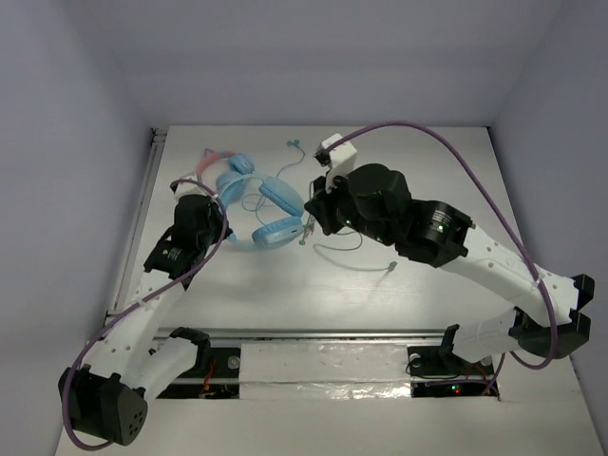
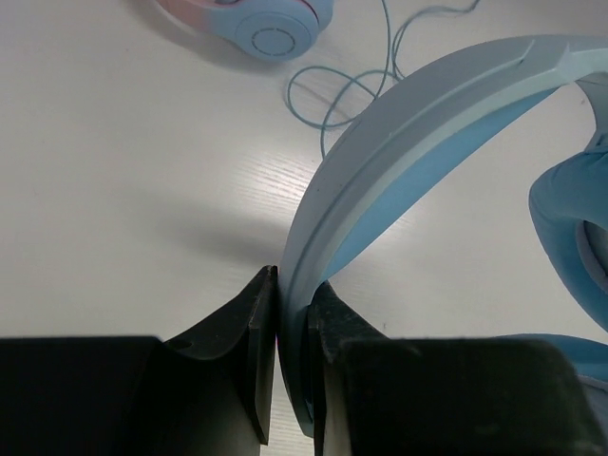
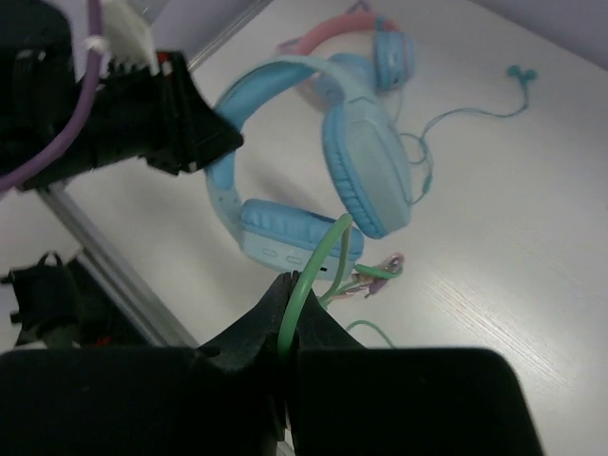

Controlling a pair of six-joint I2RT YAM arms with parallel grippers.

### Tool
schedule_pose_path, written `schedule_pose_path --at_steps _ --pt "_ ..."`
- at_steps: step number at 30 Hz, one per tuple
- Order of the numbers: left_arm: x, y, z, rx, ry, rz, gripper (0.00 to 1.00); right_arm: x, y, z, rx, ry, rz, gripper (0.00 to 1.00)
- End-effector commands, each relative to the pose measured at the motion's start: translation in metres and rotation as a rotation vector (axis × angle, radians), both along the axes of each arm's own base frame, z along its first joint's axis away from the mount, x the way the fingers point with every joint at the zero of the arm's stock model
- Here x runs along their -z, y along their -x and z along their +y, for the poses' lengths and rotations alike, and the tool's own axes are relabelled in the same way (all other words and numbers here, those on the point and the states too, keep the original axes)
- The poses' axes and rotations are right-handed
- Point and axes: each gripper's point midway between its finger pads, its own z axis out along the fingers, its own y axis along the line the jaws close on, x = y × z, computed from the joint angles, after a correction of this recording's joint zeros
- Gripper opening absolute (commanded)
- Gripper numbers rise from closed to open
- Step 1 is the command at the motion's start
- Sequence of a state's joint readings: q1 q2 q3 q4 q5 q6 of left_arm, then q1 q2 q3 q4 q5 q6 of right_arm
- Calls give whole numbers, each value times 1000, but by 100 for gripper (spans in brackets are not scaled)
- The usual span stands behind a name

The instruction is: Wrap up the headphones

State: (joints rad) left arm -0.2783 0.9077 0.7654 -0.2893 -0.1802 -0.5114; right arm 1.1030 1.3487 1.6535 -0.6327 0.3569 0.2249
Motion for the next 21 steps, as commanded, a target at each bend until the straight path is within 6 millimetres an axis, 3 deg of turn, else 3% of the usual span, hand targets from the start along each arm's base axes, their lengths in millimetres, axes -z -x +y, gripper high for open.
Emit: schedule_pose_path --at_steps 1,4,5,6,7,10,11,15,21 --pt "-36 -10 -9 50 5 -98 0 6 27 26 -282 86 -22 0" --pt "-45 -11 -13 109 -36 -97 0 -11 25 33 -315 76 -89 0" --pt "-39 -10 -25 178 -47 -66 0 -14 19 34 -291 76 -102 0" --pt "-41 -9 -32 218 -48 -64 0 -32 13 34 -274 74 -152 0" --pt "-40 -7 -39 255 -48 -58 0 -26 -3 38 -221 120 -170 0" --pt "-41 3 -60 375 -41 -63 0 -31 -23 42 -164 188 -227 0" --pt "-43 8 -68 420 -32 -66 0 -16 -34 50 -140 241 -220 0" --pt "-54 17 -78 498 -20 -102 0 1 -61 57 -105 285 -204 0" --pt "-69 24 -78 529 -28 -160 0 20 -103 33 18 337 -178 0"
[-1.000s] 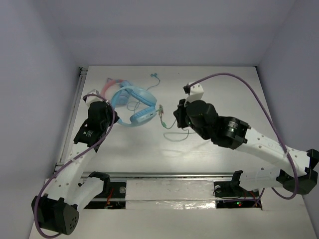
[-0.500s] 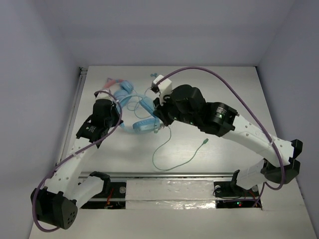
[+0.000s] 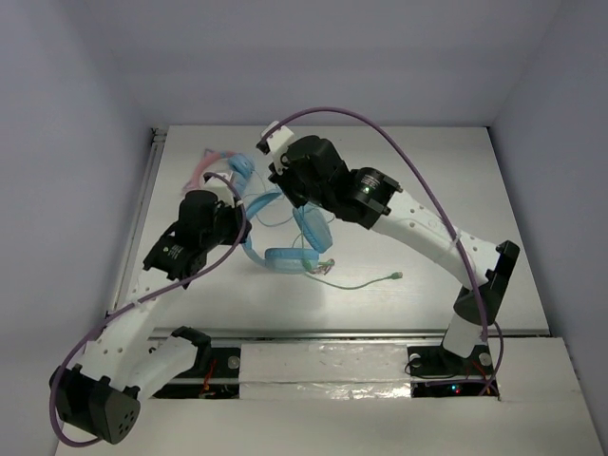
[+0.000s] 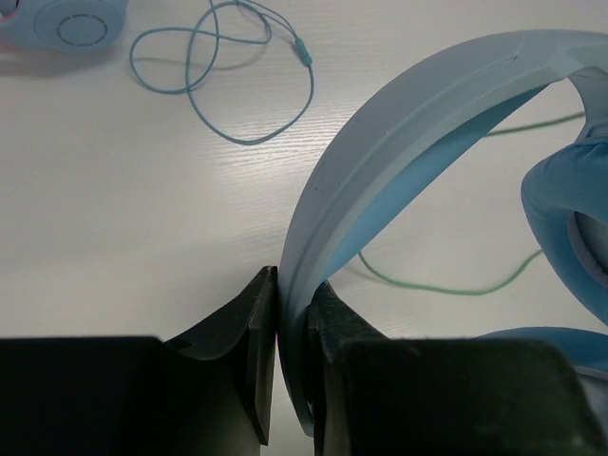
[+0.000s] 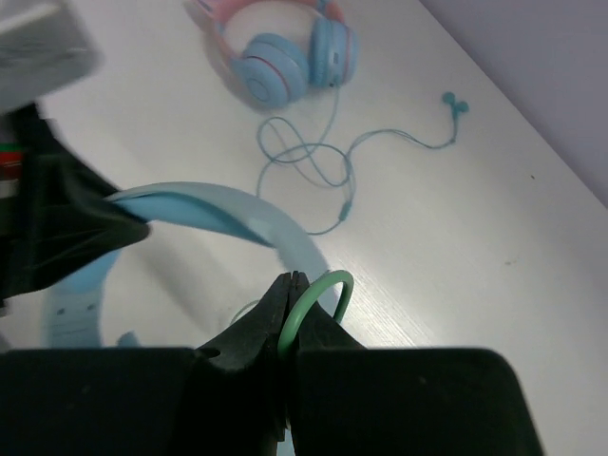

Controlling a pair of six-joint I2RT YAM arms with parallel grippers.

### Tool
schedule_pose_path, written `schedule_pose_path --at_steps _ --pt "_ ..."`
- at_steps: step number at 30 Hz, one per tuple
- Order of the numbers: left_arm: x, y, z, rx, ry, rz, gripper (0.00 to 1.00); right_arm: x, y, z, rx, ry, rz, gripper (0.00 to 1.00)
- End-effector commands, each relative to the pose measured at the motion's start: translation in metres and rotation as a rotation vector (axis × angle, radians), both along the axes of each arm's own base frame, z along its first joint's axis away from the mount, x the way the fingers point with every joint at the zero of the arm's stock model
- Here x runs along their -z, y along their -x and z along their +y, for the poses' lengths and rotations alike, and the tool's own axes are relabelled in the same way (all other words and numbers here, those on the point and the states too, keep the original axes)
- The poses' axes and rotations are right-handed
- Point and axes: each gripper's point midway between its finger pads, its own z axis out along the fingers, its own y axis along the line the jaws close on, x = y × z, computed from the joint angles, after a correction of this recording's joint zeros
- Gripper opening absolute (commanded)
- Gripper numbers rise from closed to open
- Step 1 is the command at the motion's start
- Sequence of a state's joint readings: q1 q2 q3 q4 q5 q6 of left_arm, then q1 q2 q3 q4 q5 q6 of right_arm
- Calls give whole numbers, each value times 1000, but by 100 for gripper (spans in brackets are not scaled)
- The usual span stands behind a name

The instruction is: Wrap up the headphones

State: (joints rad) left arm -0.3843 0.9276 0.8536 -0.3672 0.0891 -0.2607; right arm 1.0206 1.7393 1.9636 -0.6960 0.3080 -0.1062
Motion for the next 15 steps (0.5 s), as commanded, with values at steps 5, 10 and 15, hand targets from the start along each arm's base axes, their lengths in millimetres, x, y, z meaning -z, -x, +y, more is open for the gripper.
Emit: schedule_pose_path --at_steps 5,10,15 --pt "-62 8 -26 151 131 -176 0 -16 -41 -42 136 -46 -67 1" --pt "-64 16 -41 240 188 -177 0 -5 -56 -50 139 -131 -12 9" --pt "-63 27 -65 366 281 -147 0 -17 -51 -44 2 -237 39 17"
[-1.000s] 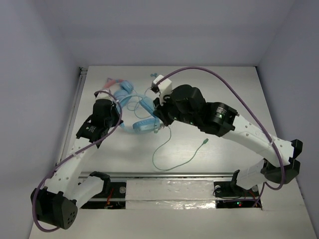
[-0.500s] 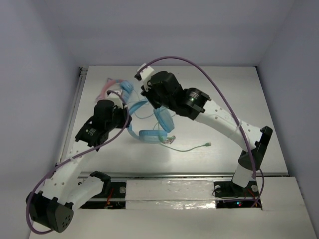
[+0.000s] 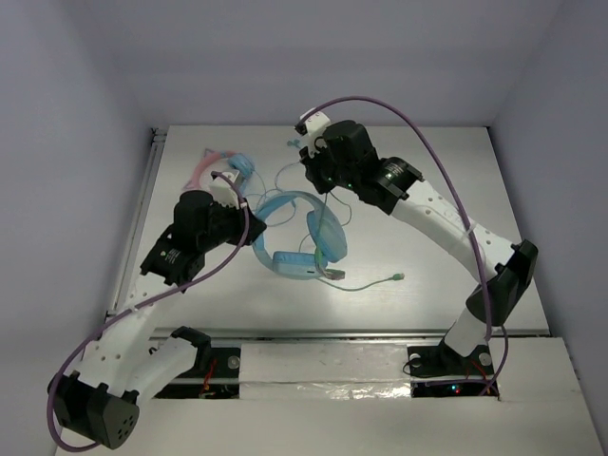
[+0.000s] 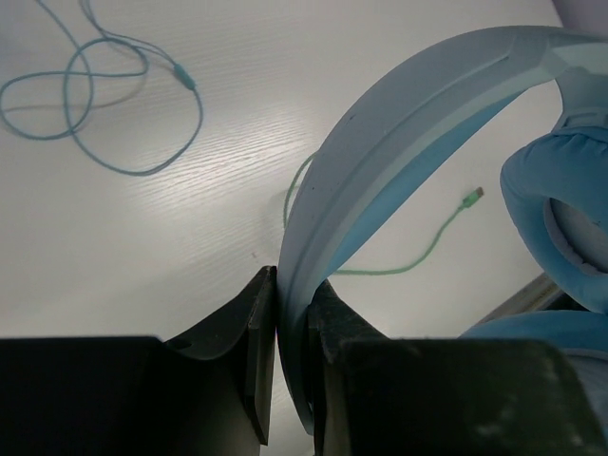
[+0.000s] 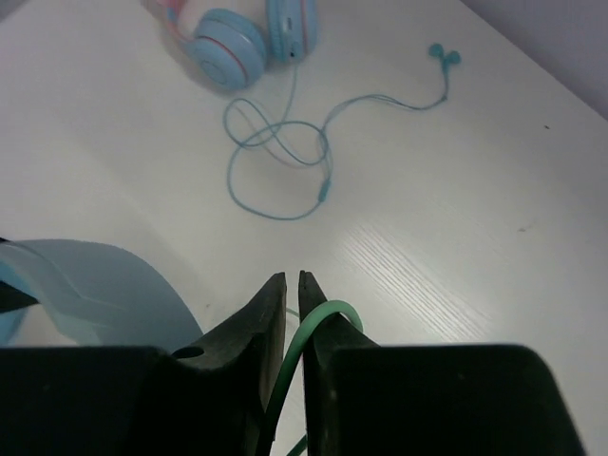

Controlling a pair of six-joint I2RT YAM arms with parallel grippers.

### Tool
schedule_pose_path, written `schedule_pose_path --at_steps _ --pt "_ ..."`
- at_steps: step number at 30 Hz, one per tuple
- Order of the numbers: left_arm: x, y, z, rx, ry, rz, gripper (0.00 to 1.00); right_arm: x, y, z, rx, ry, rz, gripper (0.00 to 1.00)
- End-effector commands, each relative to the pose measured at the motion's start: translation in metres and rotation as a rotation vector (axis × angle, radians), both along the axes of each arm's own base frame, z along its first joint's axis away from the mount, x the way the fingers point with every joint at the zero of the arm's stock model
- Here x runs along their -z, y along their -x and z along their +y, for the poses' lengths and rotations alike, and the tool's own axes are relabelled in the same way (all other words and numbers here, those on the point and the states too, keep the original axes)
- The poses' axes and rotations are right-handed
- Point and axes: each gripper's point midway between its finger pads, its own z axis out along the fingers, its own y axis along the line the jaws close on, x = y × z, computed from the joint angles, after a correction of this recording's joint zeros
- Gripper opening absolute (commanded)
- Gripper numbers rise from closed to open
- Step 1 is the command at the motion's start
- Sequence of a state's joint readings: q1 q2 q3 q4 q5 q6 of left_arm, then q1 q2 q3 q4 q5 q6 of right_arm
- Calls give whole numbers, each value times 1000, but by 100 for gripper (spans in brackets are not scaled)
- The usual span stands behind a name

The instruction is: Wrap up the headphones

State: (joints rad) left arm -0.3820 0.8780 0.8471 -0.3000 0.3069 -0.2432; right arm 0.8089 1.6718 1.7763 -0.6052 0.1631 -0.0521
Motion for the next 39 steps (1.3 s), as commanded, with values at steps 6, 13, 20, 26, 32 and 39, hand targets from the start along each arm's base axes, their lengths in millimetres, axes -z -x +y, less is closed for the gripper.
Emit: schedule_pose_path --at_steps 6,13,20,26,32,39 --pt "-14 12 -48 222 218 22 0 -66 13 34 -197 -261 11 29" --pt "-26 15 -60 273 281 16 0 -54 -1 36 -159 -342 100 47" --pt "-44 20 -57 262 294 -12 0 -4 -13 1 -188 -495 255 64" --pt "-61 16 -51 212 292 -34 0 6 -30 -34 -123 -595 309 73" --pt "-96 16 -59 238 393 -89 0 38 -8 -34 -261 -693 428 86" --pt "-119 2 -65 238 557 -69 0 30 17 -34 -378 -767 443 92"
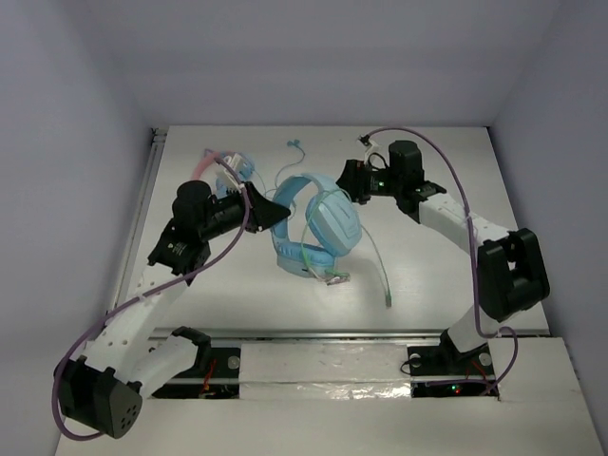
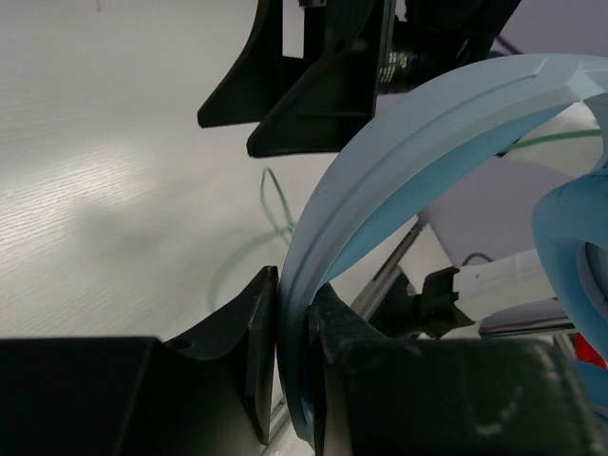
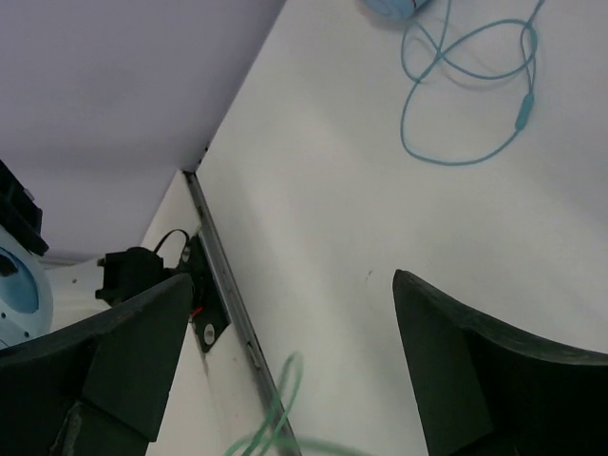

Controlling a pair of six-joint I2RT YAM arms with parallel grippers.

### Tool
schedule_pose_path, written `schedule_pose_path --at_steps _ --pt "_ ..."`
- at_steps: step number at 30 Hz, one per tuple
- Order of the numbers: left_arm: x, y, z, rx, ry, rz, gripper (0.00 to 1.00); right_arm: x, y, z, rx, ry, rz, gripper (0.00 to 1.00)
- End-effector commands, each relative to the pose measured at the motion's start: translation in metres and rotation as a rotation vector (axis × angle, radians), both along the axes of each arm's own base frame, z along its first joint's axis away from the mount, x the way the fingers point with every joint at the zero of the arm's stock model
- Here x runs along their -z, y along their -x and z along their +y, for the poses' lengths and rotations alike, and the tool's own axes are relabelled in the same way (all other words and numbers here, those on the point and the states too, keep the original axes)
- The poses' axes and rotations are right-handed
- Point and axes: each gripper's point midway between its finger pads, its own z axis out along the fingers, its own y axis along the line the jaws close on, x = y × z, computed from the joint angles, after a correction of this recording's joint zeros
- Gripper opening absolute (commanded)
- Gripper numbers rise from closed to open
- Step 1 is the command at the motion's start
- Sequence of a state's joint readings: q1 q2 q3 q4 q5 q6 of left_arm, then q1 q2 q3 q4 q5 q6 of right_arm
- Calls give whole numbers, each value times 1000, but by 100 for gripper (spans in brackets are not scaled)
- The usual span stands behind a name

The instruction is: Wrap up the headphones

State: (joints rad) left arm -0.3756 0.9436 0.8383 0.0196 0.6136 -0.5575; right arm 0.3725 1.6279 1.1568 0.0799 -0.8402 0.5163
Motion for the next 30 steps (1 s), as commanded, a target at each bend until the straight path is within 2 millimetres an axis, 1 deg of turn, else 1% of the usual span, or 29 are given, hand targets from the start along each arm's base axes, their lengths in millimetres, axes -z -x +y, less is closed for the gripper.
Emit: schedule_pose_path --at_steps 1,3,4,5,6,7,8,9,10,11,12,13,14,15,16,17,19,20,21,22,23,24,26,27,28,29,30 --pt "-75 -5 -7 28 230 -87 0 -54 11 1 -51 -103 -160 92" --pt "-85 -12 -7 -1 267 -81 0 -42 9 -1 -29 -90 -148 89" --pt "-96 -15 -6 -17 280 -99 0 -38 8 -1 -19 -89 -142 88" --pt "-100 -21 -4 -49 285 -93 0 -32 5 -3 19 -89 -122 86" --pt "-102 -24 -2 -68 282 -94 0 -18 7 -5 42 -80 -96 85" --pt "-106 -27 0 -90 268 -84 0 -20 6 -7 65 -86 -114 83" --pt "-105 -34 3 -124 247 -89 0 -18 5 -10 92 -84 -112 79" --pt "-106 -36 4 -139 236 -88 0 -10 -2 -15 155 -64 -103 75" --pt "-108 -35 6 -145 231 -85 0 -15 -2 -18 179 -62 -115 74" --pt "-110 -36 6 -151 234 -87 0 -15 -11 -23 246 -51 -113 73" --pt "-112 -36 7 -157 239 -86 0 -14 -13 -27 283 -41 -102 71" --pt "-114 -37 8 -166 238 -82 0 -13 -15 -31 314 -35 -98 71" --pt "-116 -38 10 -181 238 -82 0 -17 -16 -35 340 -34 -103 72" --pt "-117 -39 10 -188 235 -79 0 -16 -21 -41 394 -19 -102 72" --pt "-118 -40 11 -196 232 -73 0 -10 -18 -45 414 -7 -89 75" --pt "-119 -41 13 -209 230 -70 0 -21 -13 -50 435 -22 -109 76" --pt "-121 -42 16 -218 226 -67 0 -22 -11 -60 494 -21 -120 79" --pt "-121 -43 16 -223 225 -62 0 -12 -7 -65 517 -8 -100 79" --pt "-121 -45 19 -234 224 -62 0 -17 -8 -74 575 -7 -115 80" --pt "-123 -44 19 -234 221 -60 0 -11 -7 -79 599 8 -104 81" --pt "-121 -47 23 -247 221 -55 0 -1 -4 -84 622 26 -84 82" --pt "-121 -47 22 -245 224 -50 0 -3 -5 -92 670 30 -94 82" --pt "-121 -50 27 -255 237 -40 0 1 -1 -98 690 40 -99 80" --pt "-120 -50 26 -249 241 -36 0 8 6 -97 666 42 -95 77" --pt "-121 -52 29 -255 244 -36 0 -7 11 -93 637 -5 -155 65" --pt "-121 -51 28 -253 248 -29 0 -10 16 -89 595 -20 -189 53" --pt "-122 -51 27 -250 252 -30 0 -10 27 -79 508 -40 -198 41"
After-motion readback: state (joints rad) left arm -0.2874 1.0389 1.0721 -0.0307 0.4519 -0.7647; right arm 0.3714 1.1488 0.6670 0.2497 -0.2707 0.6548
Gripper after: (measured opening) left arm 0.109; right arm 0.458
